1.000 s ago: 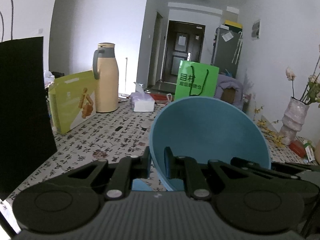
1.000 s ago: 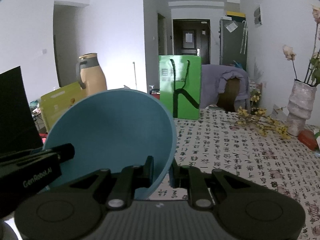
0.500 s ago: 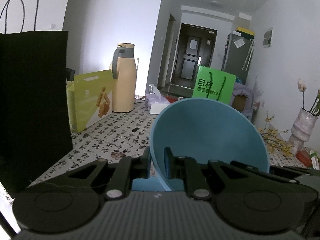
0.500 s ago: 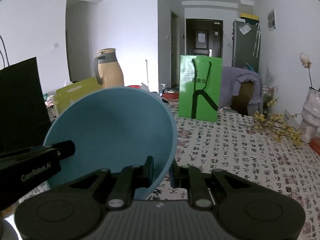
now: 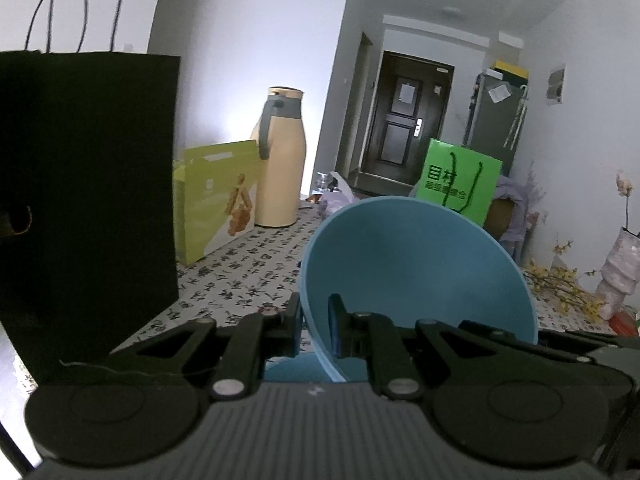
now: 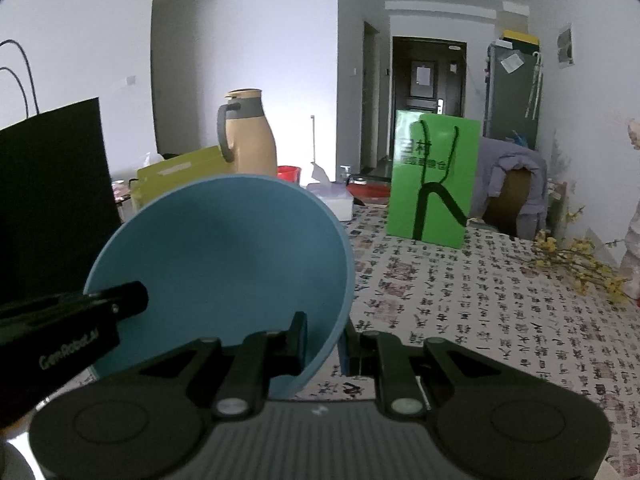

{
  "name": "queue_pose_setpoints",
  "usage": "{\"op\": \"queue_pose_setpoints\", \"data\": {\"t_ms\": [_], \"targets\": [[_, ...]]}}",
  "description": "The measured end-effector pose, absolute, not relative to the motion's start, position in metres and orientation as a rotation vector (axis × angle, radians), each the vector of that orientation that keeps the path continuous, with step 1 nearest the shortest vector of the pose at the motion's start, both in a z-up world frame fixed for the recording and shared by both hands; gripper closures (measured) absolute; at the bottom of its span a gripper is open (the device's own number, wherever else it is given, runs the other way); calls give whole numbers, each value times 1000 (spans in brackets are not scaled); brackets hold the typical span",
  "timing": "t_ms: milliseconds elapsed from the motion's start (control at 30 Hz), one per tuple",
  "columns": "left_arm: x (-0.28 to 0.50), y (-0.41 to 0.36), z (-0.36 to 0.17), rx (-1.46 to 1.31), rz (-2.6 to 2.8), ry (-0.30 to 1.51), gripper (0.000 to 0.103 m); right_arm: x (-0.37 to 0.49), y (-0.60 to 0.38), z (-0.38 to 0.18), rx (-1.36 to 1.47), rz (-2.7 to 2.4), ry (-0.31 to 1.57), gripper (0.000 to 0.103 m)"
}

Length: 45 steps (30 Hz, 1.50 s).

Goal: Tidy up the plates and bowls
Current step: 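Carry the blue bowl with both grippers toward the bowls beside the black bag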

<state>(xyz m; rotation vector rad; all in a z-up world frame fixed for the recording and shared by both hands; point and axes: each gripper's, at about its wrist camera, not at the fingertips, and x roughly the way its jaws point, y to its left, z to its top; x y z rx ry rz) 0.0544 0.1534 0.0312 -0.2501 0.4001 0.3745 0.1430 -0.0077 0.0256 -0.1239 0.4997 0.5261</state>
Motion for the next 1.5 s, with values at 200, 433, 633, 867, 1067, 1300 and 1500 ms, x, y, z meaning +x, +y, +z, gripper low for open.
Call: {"op": "queue_pose_setpoints", "data": {"t_ms": [200, 433, 633, 867, 1067, 1300, 1500], "targets": [[47, 166, 31, -248, 408, 391, 90, 140, 9, 23, -133, 556, 510, 88], [38, 175, 29, -246, 435, 390, 90, 137, 24, 21, -144, 582, 522, 88], [34, 180, 25, -249, 454, 412, 90, 133, 34, 14, -154, 595, 533, 88], [31, 185, 19, -247, 465, 439, 90, 131, 39, 5, -155, 612, 556, 88], [28, 183, 16, -233, 470, 446, 90, 129, 39, 0, -160, 618, 570, 88], [31, 182, 10, -236, 465, 472, 90, 128, 35, -3, -163, 618, 585, 88], [32, 181, 2, -243, 460, 501, 90, 130, 33, -11, -170, 612, 606, 88]]}}
